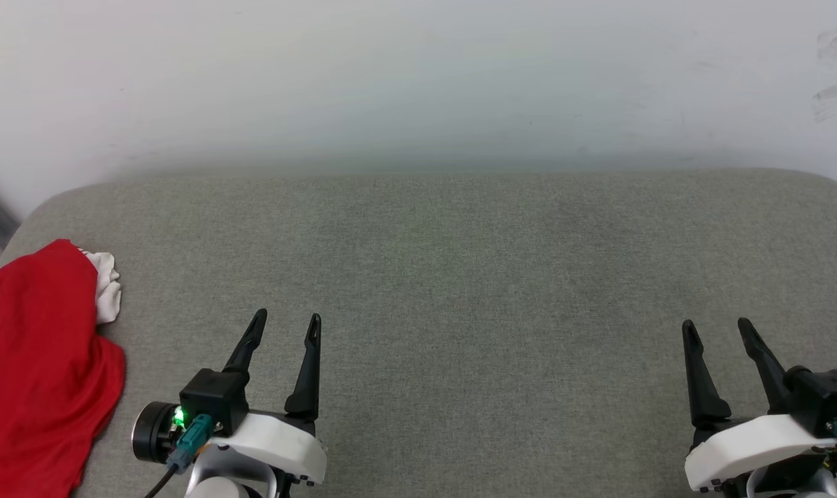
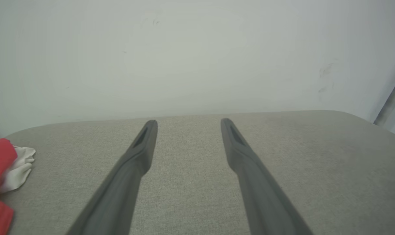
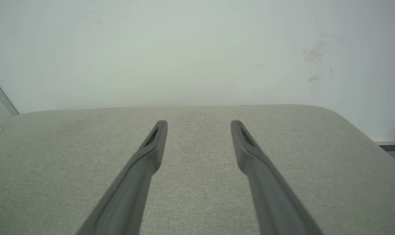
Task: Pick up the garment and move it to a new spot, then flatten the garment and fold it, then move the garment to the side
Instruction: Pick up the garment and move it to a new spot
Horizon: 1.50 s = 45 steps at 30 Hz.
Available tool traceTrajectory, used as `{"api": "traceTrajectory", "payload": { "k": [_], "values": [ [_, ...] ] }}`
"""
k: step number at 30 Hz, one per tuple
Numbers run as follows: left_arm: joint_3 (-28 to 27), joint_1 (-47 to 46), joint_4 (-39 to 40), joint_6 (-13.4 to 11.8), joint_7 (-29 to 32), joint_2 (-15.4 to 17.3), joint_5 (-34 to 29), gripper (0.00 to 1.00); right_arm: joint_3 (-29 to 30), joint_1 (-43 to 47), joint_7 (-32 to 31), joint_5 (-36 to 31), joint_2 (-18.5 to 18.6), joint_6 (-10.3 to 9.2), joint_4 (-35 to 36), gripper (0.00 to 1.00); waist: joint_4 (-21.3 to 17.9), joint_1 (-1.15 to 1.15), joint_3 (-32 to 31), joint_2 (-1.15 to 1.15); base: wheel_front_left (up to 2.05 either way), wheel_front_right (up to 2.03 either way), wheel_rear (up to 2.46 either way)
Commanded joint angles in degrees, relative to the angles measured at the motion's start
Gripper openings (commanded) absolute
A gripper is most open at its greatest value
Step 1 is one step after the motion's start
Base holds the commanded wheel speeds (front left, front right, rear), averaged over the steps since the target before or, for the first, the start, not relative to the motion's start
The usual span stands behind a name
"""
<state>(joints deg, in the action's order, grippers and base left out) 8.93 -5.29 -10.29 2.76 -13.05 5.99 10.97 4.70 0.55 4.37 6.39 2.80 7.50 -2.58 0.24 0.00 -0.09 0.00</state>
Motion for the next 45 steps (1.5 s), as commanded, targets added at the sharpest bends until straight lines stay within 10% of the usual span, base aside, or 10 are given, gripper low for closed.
{"api": "traceTrajectory", "payload": {
  "k": [1,35,45],
  "values": [
    [0.1,-1.0,0.1,-0.2,-0.4,0.0,-1.1,1.00,0.0,0.0,0.4,-1.1,0.1,-0.02,0.5,1.00,0.0,0.00,0.0,0.00,0.00,0.00,0.00],
    [-0.7,-1.6,-3.4,0.9,-2.2,-1.7,-5.4,1.00,0.6,-0.3,2.8,-4.5,0.1,-0.02,-0.8,1.00,0.8,0.00,0.2,0.00,0.00,0.00,0.00],
    [-1.6,-2.8,-4.9,0.5,-2.2,-1.9,-5.1,1.00,0.6,0.0,3.0,-4.3,0.1,-0.02,0.3,1.00,6.2,0.00,0.3,0.00,0.00,0.00,0.00]
  ]
}}
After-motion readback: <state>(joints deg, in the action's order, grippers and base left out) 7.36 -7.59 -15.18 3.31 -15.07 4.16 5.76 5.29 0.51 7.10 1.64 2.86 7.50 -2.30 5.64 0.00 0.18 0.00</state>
